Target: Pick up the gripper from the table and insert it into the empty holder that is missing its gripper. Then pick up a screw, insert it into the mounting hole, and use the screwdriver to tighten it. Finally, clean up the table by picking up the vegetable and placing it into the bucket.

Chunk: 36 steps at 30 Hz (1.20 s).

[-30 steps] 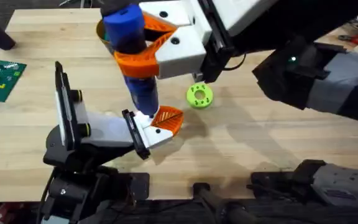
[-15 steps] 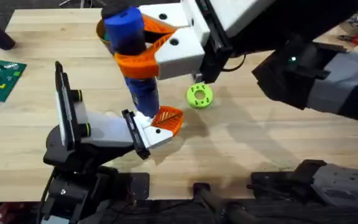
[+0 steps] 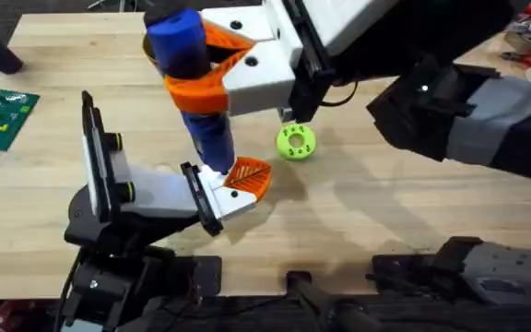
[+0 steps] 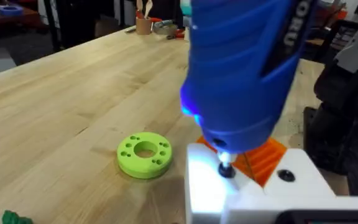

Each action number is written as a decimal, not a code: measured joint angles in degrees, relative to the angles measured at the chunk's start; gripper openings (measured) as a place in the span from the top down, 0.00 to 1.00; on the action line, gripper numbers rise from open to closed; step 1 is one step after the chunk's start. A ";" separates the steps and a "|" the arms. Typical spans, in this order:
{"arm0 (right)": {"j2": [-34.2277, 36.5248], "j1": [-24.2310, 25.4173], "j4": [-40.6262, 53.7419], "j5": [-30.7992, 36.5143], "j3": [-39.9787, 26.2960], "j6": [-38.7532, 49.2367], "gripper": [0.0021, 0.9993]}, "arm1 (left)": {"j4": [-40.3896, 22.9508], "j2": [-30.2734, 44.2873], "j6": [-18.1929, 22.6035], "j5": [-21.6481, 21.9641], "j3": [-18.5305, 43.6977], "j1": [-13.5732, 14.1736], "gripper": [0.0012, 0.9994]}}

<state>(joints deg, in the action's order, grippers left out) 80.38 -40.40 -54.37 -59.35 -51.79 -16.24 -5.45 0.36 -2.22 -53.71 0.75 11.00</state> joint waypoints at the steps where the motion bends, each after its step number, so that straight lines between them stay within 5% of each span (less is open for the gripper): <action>1: 0.00 0.00 0.00 0.00 0.00 -0.01 0.95 | 0.01 0.00 0.00 -0.02 0.00 0.00 0.99; 18: 0.74 0.24 -2.84 -2.10 -0.52 -2.86 0.95 | 0.07 0.00 0.06 0.36 0.00 0.00 0.99; 28: 1.87 6.82 7.19 -12.09 -23.19 -7.31 0.95 | 0.08 -0.04 0.07 0.36 0.00 0.00 0.99; 36: 0.63 8.06 13.91 -18.07 -25.46 -6.58 0.95 | 0.08 -0.04 0.07 0.37 0.00 0.00 0.99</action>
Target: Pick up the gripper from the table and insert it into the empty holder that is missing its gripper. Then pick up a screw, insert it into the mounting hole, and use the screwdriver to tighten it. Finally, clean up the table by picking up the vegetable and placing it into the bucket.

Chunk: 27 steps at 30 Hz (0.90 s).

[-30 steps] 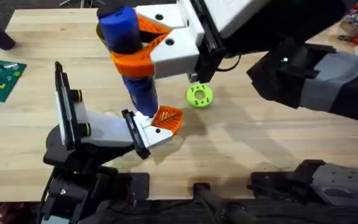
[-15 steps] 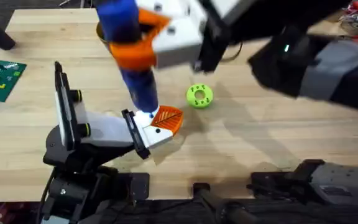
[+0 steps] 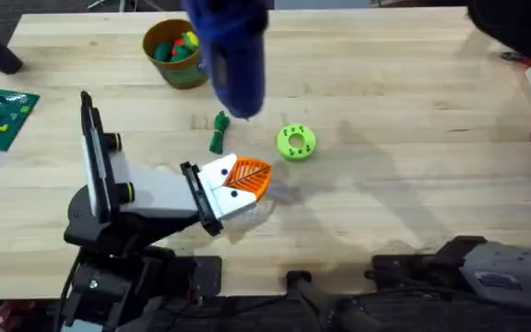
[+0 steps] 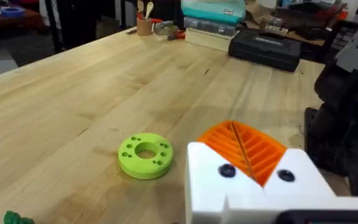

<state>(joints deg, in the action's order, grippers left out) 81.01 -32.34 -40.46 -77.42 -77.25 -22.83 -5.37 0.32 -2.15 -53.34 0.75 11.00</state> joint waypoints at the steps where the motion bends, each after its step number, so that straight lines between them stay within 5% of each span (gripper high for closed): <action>1: 0.13 0.73 2.10 -0.98 0.01 0.49 0.95 | 0.00 0.00 0.00 0.00 0.00 0.00 0.99; 14: 2.61 18.91 14.03 -9.89 0.02 5.09 0.95 | 0.00 0.00 0.00 -0.01 0.00 0.00 0.99; 19: 8.37 19.05 22.49 -8.50 -0.07 9.95 0.95 | 0.00 0.00 0.00 -0.01 0.00 0.00 0.99; 27: 13.25 16.89 44.87 7.11 0.11 28.00 0.95 | 0.00 0.00 0.00 -0.01 0.00 0.00 0.99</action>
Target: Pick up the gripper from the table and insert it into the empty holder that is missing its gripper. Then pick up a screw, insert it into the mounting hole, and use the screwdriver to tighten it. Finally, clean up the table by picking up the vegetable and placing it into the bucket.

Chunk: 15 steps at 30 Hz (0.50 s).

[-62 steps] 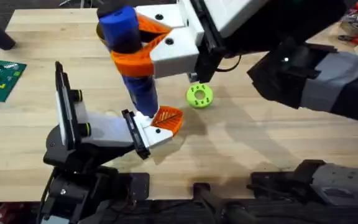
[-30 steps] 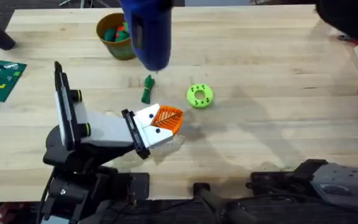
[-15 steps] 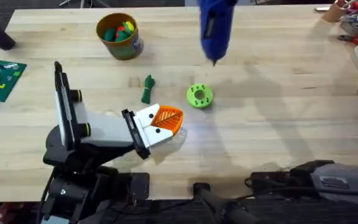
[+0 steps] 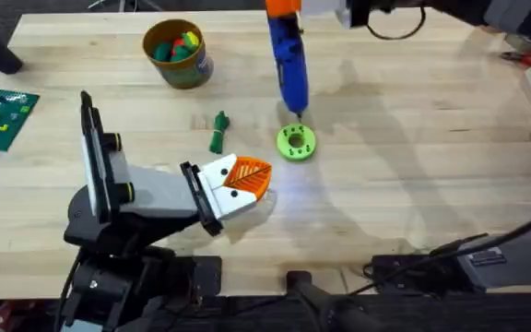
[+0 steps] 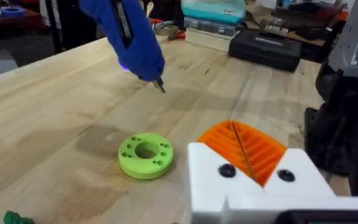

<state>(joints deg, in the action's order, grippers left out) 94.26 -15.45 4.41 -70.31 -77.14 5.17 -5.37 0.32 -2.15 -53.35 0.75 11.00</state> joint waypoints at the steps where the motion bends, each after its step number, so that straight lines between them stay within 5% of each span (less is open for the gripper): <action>1: -0.01 0.31 3.44 1.68 -0.06 2.72 0.95 | 0.00 0.00 0.01 -0.01 0.00 0.00 0.99; 9: -2.09 4.26 30.27 17.48 -0.16 23.98 0.95 | 0.00 0.00 0.01 0.01 0.00 0.00 0.99; 15: -5.70 4.02 37.75 29.58 -0.16 33.81 0.95 | 0.00 0.00 0.01 0.00 0.00 0.00 0.99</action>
<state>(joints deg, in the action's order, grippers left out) 88.56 -11.43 42.16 -40.73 -77.30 38.98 -5.37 0.32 -2.14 -53.35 0.75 11.00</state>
